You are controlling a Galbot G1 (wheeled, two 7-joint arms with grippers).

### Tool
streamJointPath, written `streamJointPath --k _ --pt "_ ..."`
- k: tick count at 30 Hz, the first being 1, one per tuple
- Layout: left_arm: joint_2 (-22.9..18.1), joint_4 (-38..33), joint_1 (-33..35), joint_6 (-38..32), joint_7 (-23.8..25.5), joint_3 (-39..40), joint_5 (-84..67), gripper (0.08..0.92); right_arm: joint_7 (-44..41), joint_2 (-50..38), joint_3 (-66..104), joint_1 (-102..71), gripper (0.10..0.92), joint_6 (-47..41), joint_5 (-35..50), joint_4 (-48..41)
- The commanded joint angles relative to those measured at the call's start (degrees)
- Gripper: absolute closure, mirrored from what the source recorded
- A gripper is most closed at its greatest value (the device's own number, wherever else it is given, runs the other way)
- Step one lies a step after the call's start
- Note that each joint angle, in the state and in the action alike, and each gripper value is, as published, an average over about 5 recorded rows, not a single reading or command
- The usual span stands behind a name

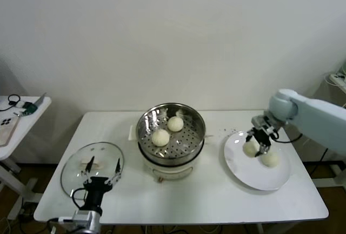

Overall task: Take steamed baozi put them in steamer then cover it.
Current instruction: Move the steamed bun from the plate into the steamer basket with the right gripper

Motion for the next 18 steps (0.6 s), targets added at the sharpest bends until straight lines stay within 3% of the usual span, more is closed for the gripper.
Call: streamJointPath --k 1,10,18 --pt "0.1 -0.4 0.6 -0.2 0.0 0.1 0.0 0.177 -1.0 8.4 -11.6 25.3 0.364 14.2 -3.4 8.2" --pt "0.3 -0.1 1.0 -0.3 0.0 0.7 -0.2 0.177 -1.1 15.1 -7.0 23.6 0.364 19.4 -11.2 15.6" --pt "0.4 0.1 1.4 -0.2 0.0 1.0 -0.5 0.177 -1.4 25.3 -2.9 17.7 0.364 23.7 -17.2 10.5"
